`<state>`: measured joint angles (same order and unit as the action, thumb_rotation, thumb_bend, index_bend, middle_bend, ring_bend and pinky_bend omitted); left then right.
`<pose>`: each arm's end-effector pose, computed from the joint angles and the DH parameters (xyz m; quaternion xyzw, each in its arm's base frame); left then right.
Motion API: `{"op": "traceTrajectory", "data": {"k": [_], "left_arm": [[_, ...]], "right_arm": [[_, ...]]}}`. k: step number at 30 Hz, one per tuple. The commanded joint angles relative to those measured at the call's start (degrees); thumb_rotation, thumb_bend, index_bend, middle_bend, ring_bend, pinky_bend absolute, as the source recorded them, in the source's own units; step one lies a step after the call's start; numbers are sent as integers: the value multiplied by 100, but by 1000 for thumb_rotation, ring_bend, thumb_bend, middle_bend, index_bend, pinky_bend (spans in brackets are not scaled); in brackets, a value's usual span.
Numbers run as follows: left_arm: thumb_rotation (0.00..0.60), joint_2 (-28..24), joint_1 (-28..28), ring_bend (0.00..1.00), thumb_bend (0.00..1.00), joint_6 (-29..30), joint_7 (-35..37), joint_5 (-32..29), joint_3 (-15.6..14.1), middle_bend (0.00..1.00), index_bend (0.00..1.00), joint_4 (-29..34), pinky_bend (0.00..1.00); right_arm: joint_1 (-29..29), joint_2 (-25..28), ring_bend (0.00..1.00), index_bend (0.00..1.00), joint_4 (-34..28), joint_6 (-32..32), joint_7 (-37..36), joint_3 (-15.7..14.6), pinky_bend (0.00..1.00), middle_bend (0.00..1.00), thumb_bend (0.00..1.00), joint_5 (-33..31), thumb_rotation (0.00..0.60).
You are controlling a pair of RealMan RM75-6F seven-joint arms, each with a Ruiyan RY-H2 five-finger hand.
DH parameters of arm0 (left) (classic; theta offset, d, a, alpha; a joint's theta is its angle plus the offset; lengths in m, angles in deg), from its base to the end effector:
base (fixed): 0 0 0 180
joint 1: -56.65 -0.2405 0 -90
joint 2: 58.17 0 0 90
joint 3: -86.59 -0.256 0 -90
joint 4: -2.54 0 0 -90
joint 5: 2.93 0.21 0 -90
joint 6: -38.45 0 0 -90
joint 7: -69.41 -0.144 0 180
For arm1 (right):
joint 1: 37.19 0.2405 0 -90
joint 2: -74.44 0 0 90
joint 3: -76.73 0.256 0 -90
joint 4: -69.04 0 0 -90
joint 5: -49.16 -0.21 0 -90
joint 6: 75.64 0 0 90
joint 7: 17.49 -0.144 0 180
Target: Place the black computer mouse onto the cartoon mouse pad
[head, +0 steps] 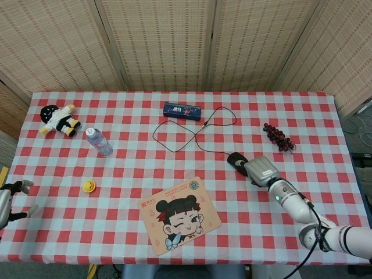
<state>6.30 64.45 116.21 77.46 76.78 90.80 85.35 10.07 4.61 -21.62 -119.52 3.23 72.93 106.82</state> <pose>-0.3529 0.2052 0.1718 -0.5767 -0.4211 -0.3563 0.6026 -0.2230 -0.3346 0.0462 0.8167 -0.3582 0.1738 0.4178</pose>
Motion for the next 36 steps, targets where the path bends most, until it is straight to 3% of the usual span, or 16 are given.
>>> {"op": "traceTrajectory", "data": {"k": [1,9,24,36], "left_arm": [[600,7,3,406,162,-2,-18,5,-3,482,448,4,648],[600,44,29,406,162,-26,-122,20,-17,482,448,23,647],[600,33,35,406,162,-49,-51,1,-14,483,448,15,647],[600,19,26,406,162,-36,-7,6,-16,483,448,13,648]], "right_arm": [[-166,225,895,191,-142,-159,-111,-12,988,980,1000,127,600],[-401,395,899,191,80,2,-354,-57,989,983,1000,-20,600],[-497,-99,903,191,913,480,-473,-12,992,986,1000,-176,600],[-415,-397,904,191,1101,606,-475,165,992,986,1000,-106,600]]}}
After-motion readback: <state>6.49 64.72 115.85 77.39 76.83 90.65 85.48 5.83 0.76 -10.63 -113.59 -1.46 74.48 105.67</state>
